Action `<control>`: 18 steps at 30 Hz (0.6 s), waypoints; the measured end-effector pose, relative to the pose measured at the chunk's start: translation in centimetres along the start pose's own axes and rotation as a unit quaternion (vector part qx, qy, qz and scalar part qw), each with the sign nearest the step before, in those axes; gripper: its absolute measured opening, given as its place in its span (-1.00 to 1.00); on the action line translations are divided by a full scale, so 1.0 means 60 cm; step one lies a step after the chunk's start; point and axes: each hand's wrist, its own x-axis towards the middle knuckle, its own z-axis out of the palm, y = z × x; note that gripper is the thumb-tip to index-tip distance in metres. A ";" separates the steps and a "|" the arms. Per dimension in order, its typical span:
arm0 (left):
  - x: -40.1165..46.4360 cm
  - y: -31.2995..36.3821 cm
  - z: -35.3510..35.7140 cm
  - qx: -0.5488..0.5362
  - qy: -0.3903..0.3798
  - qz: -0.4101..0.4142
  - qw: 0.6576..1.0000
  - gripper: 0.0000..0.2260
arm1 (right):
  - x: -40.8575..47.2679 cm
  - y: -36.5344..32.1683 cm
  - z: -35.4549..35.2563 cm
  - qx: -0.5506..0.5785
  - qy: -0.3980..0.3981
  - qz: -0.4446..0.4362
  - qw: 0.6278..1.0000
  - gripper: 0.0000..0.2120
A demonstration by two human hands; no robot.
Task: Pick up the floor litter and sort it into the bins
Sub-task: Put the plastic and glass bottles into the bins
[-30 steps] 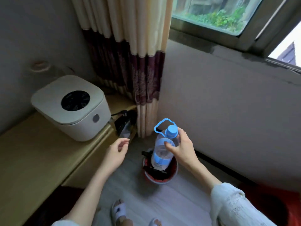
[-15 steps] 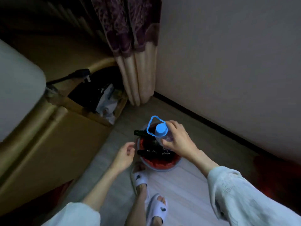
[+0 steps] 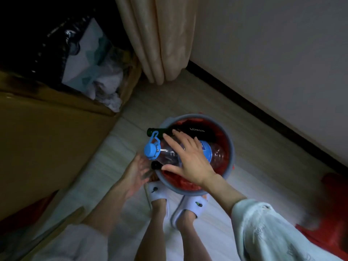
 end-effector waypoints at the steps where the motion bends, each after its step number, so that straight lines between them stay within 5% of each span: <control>1: 0.007 -0.007 0.003 -0.011 -0.006 -0.011 1.000 -0.49 | -0.006 0.005 0.009 0.005 -0.006 0.001 1.000 -0.19; 8: 0.031 -0.044 0.000 -0.107 -0.005 -0.055 0.993 -0.42 | -0.022 0.025 0.016 0.020 -0.059 0.016 0.998 -0.03; 18: 0.061 0.027 0.039 -0.114 -0.023 0.008 0.993 -0.47 | -0.010 0.090 -0.033 0.024 0.024 0.048 0.998 -0.14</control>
